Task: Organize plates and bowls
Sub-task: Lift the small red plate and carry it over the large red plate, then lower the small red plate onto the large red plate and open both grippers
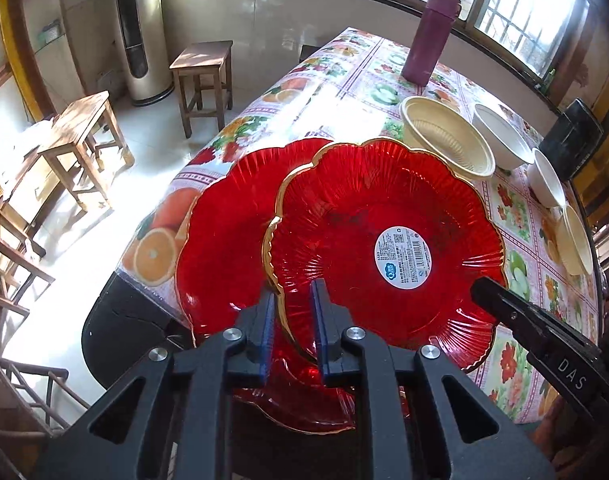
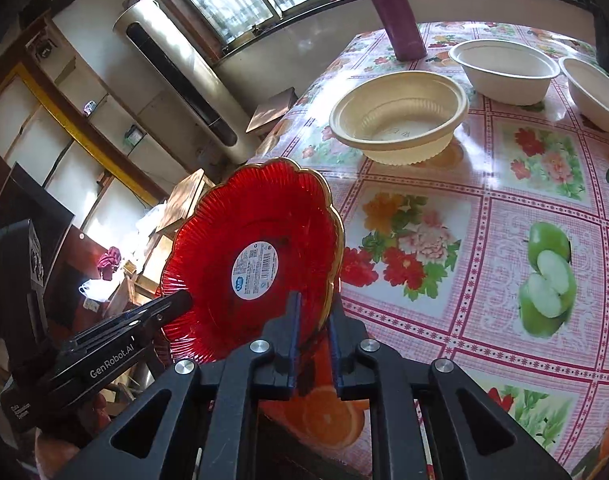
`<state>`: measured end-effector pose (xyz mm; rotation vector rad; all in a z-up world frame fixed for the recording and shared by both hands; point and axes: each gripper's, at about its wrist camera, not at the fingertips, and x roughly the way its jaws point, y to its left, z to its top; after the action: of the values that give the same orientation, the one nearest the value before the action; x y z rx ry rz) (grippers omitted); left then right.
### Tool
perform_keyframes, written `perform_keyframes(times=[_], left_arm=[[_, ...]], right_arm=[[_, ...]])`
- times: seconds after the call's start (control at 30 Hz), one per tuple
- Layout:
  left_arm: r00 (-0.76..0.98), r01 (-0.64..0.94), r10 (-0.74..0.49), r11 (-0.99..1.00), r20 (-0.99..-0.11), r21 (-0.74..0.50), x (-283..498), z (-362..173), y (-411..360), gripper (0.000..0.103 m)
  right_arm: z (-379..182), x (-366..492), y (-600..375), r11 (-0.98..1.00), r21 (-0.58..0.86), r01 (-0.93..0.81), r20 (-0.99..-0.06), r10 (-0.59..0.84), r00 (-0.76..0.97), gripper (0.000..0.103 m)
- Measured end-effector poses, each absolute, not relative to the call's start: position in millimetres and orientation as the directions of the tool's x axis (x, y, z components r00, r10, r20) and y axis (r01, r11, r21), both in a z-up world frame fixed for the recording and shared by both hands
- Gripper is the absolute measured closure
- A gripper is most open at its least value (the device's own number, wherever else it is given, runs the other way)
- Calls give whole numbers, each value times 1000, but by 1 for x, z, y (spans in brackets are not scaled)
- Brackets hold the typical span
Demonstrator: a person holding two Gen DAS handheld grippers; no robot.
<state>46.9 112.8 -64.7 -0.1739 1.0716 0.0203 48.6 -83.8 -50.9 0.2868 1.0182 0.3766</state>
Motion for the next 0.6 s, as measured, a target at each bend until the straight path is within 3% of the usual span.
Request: perform_keyframes(times=[0.6], left_arm=[[486,-147,37,988,-873,-40,49,-64,136,86]], right_arm=[[-54,63,-22,949,177,-261,-838,284,466,85]])
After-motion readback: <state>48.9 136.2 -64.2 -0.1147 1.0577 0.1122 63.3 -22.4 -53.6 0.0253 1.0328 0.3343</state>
